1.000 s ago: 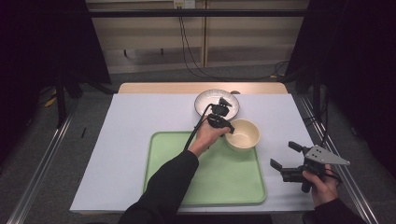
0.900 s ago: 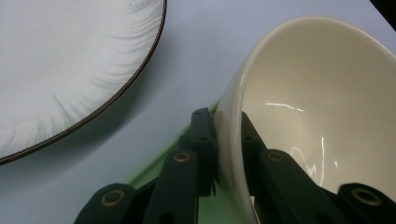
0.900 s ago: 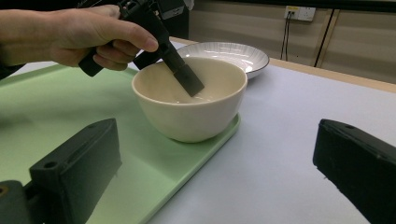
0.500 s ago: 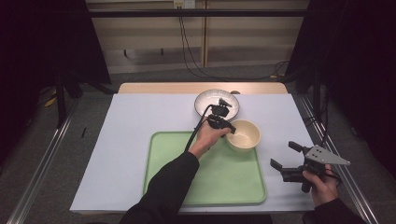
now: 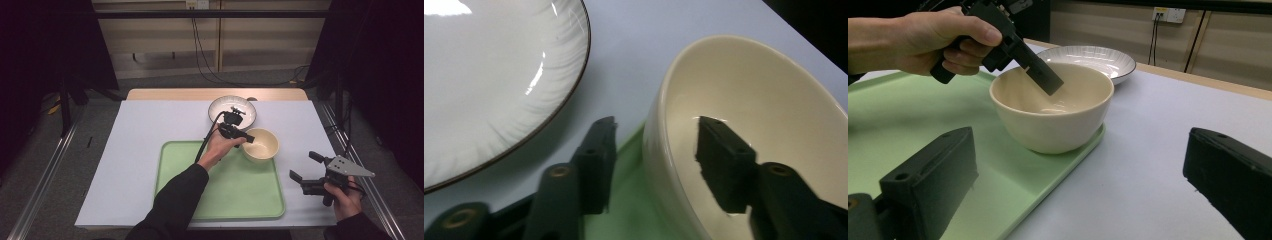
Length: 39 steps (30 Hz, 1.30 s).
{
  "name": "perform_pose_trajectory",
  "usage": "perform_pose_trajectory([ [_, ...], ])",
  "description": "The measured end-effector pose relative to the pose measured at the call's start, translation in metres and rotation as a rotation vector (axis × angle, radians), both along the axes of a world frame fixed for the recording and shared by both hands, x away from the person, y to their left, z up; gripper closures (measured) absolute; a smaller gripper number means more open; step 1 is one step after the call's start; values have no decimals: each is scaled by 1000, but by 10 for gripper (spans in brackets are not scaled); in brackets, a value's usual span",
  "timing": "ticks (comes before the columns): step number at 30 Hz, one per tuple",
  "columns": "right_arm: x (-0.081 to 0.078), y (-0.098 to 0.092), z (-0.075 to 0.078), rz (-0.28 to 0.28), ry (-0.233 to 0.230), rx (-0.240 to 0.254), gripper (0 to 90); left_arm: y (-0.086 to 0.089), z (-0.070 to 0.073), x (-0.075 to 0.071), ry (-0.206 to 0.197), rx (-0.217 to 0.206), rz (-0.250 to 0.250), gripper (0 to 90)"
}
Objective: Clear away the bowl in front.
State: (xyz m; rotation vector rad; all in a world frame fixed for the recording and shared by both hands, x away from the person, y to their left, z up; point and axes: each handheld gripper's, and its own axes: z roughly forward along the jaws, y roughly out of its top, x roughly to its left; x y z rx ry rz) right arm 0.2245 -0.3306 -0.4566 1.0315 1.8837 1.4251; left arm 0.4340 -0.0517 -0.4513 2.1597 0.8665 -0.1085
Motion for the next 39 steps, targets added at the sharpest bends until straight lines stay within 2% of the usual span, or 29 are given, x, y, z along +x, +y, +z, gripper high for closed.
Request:
perform_pose_trajectory([
  [1, 0, 0, 0, 3, 1, 0, 4, 1, 1, -1, -8, -15, 3, 432],
  [3, 0, 0, 0, 1, 0, 0, 4, 2, 3, -1, -21, -9, 8, 313],
  [4, 0, 0, 0, 0, 0, -1, 4, 4, 5, -2, -43, -17, 33, 264],
  [7, 0, 0, 0, 2, 1, -1, 4, 8, 6, -3, -65, -39, 43, 143],
  [8, 0, 0, 0, -1, 0, 0, 4, 12, 9, -4, -81, -61, 55, 122],
  [10, 0, 0, 0, -4, -4, 1, 4, 16, 13, -4, -72, -83, 59, 62],
  [12, 0, 0, 0, 0, -3, -2, 4, 21, 16, -5, -100, -78, 52, 40],
  [13, 0, 0, 0, 0, -3, -2, 4, 21, 16, -5, -100, -78, 52, 36],
  [14, 0, 0, 0, -2, -5, -3, 4, 26, 18, -6, -111, -92, 74, 39],
  [17, 0, 0, 0, -3, 2, 1, 4, 33, 21, -9, -139, -82, 106, 39],
  [19, 0, 0, 0, -2, 2, -2, 4, 37, 22, -10, -143, -84, 110, 38],
  [20, 0, 0, 0, -2, 2, -2, 4, 43, 23, -13, -153, -109, 106, 37],
  [23, 0, 0, 0, -5, 3, -1, 4, 51, 26, -18, -174, -117, 115, 33],
  [25, 0, 0, 0, -3, 5, -1, 4, 53, 27, -20, -187, -107, 120, 32],
  [26, 0, 0, 0, -2, 8, 0, 4, 58, 28, -23, -213, -83, 138, 31],
  [29, 0, 0, 0, -4, 8, 0, 4, 64, 30, -26, -235, -81, 152, 29],
  [32, 0, 0, 0, -9, 12, 5, 4, 76, 34, -33, -264, -107, 161, 24],
  [33, 0, 0, 0, -9, 12, 5, 4, 76, 34, -33, -264, -107, 161, 24],
  [35, 0, 0, 0, -7, 12, 3, 4, 86, 37, -39, -292, -110, 167, 24],
  [39, 0, 1, 0, -7, 11, 3, 4, 97, 39, -44, -295, -125, 193, 22],
])
